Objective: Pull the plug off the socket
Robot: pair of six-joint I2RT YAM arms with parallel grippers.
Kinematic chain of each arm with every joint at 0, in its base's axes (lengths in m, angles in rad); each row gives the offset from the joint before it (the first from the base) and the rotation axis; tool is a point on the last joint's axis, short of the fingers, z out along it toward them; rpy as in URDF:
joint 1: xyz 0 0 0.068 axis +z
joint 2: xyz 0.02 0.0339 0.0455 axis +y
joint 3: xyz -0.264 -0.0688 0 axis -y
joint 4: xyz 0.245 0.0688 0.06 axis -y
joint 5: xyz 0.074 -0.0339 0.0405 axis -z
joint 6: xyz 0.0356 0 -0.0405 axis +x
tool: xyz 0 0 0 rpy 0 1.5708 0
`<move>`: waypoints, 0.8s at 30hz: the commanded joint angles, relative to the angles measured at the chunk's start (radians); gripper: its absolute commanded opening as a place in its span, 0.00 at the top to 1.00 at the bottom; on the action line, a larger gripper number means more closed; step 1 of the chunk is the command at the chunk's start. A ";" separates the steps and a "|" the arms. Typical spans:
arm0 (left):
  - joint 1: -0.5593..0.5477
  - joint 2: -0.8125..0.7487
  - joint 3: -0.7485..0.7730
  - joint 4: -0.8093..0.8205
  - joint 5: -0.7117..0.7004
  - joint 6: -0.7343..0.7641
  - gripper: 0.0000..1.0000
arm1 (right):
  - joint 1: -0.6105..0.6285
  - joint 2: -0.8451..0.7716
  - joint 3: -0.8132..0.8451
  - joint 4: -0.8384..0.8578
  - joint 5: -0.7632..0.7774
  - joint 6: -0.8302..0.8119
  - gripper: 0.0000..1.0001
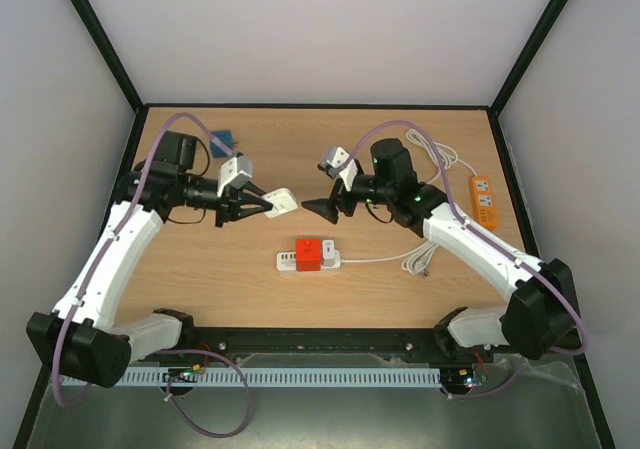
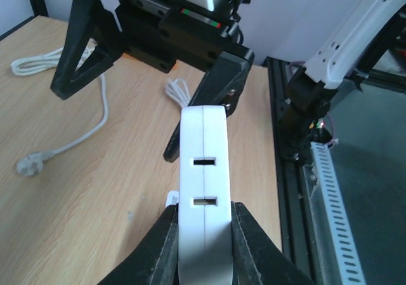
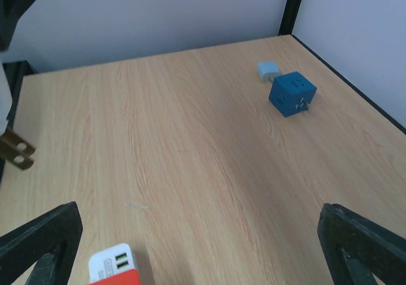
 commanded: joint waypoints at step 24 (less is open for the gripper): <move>0.003 -0.092 -0.133 0.273 0.209 -0.299 0.98 | 0.078 -0.007 0.033 0.020 -0.217 0.086 0.02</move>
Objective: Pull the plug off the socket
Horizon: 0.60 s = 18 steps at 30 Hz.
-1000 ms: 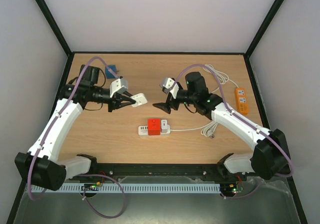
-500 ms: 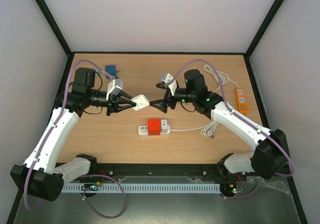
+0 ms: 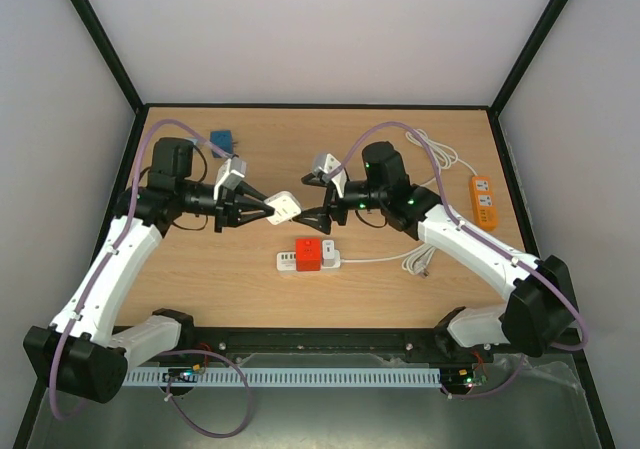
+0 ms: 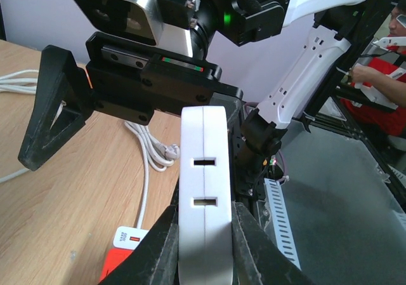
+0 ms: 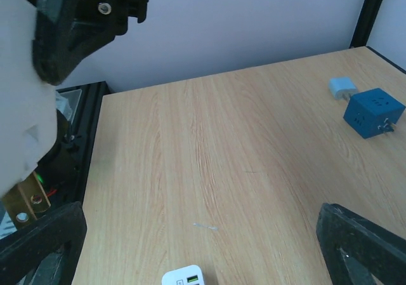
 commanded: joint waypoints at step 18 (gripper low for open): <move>-0.010 0.005 -0.066 0.113 -0.014 -0.060 0.98 | 0.027 -0.025 0.052 0.000 -0.064 0.006 0.00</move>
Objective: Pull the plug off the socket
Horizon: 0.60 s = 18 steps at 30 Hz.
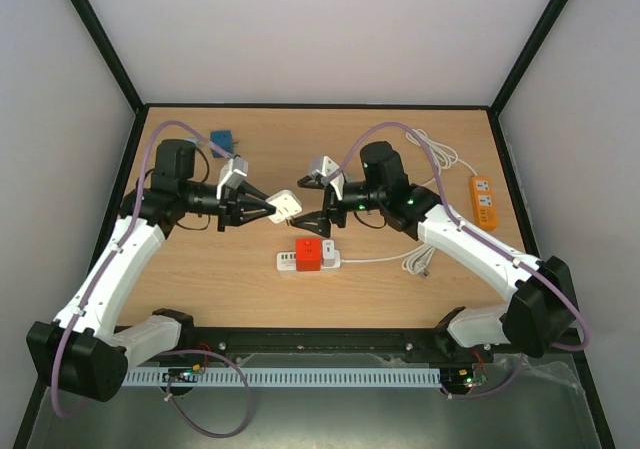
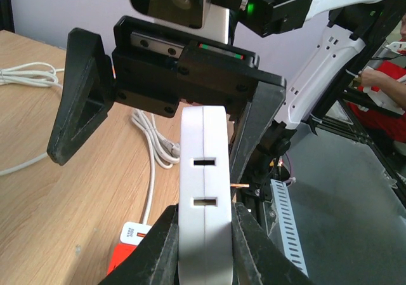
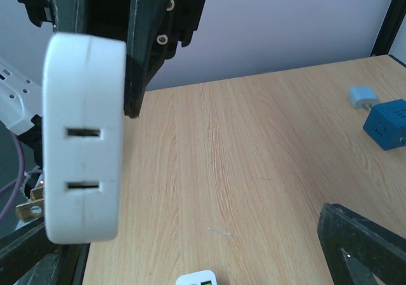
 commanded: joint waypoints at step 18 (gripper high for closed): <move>-0.068 -0.005 -0.031 -0.020 -0.022 0.054 0.98 | 0.009 -0.012 0.036 0.070 0.150 0.072 0.02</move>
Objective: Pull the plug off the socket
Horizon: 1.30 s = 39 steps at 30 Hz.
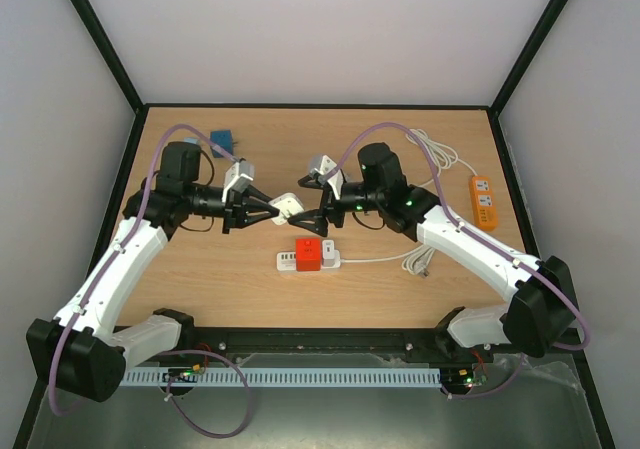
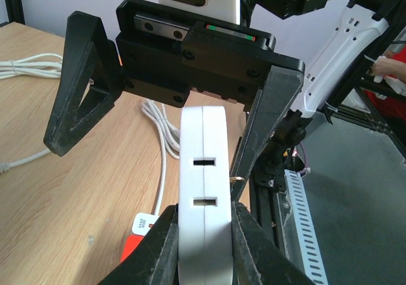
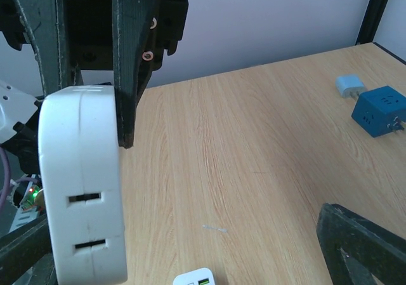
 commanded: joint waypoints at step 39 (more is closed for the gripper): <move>0.025 0.040 0.020 0.009 -0.174 -0.007 0.98 | -0.042 -0.085 0.194 -0.156 0.090 -0.124 0.01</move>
